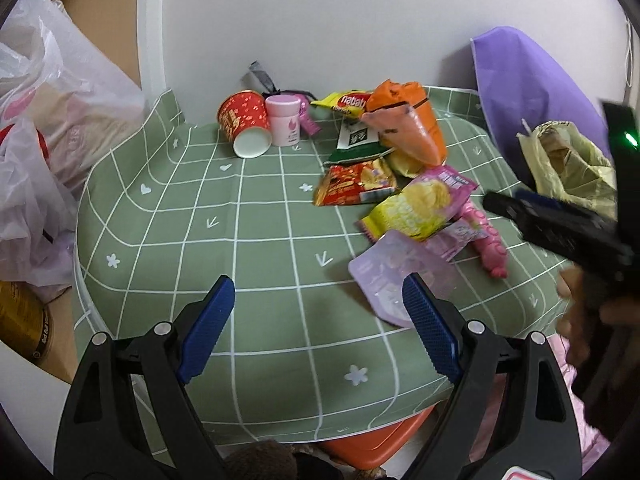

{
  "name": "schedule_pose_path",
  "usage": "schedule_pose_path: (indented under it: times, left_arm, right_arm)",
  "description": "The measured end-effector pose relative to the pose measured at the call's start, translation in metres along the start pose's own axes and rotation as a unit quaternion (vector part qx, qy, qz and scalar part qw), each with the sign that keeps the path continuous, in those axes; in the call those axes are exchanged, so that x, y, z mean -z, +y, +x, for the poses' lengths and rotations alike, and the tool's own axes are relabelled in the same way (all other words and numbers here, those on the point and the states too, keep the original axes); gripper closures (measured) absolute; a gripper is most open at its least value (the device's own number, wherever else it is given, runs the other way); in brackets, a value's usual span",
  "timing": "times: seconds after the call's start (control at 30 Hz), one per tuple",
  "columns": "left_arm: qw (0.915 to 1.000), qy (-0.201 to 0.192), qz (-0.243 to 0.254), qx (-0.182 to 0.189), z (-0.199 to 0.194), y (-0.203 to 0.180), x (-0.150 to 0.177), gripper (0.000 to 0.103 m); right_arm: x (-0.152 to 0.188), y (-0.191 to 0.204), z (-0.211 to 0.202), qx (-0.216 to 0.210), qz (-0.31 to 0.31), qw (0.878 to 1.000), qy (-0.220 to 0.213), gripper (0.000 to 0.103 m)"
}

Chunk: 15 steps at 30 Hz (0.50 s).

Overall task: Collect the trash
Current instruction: 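Reach both grippers toward the wrappers near the pink caterpillar toy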

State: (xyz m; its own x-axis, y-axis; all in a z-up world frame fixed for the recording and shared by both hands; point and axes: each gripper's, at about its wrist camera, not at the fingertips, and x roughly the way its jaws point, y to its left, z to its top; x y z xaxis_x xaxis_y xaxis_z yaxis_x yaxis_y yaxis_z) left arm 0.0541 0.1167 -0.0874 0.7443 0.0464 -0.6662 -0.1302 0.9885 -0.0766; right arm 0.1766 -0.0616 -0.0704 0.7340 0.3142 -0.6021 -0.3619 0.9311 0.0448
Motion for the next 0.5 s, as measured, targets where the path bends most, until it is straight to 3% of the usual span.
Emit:
schedule_pose_path:
  times: [0.1, 0.13, 0.17, 0.27, 0.37, 0.5]
  left_arm:
    - [0.9999, 0.011, -0.006, 0.001, 0.006, 0.003, 0.000, 0.021]
    - [0.9999, 0.011, -0.007, 0.000, 0.007, 0.004, 0.000, 0.020]
    - [0.9999, 0.010, -0.007, -0.002, 0.007, 0.004, -0.001, 0.019]
    - [0.9997, 0.020, -0.010, 0.004, 0.010, 0.006, -0.001, 0.019]
    - [0.9993, 0.024, -0.024, 0.013, 0.013, 0.008, -0.001, 0.019]
    - [0.9989, 0.028, -0.020, 0.030, 0.016, 0.002, -0.002, 0.019]
  right_arm:
    - [-0.010, 0.003, 0.027, -0.003, -0.009, 1.000, 0.026, 0.046]
    - [-0.013, 0.004, 0.037, -0.002, -0.015, 0.999, 0.036, 0.055]
    - [-0.014, 0.004, 0.042, -0.004, -0.020, 0.999, 0.042, 0.070]
    - [-0.020, 0.004, 0.045, -0.016, -0.028, 0.998, 0.045, 0.088]
    - [-0.027, -0.003, 0.036, -0.035, -0.025, 0.998, 0.035, 0.093]
    - [-0.040, -0.023, 0.013, -0.018, -0.022, 1.000, 0.005, 0.095]
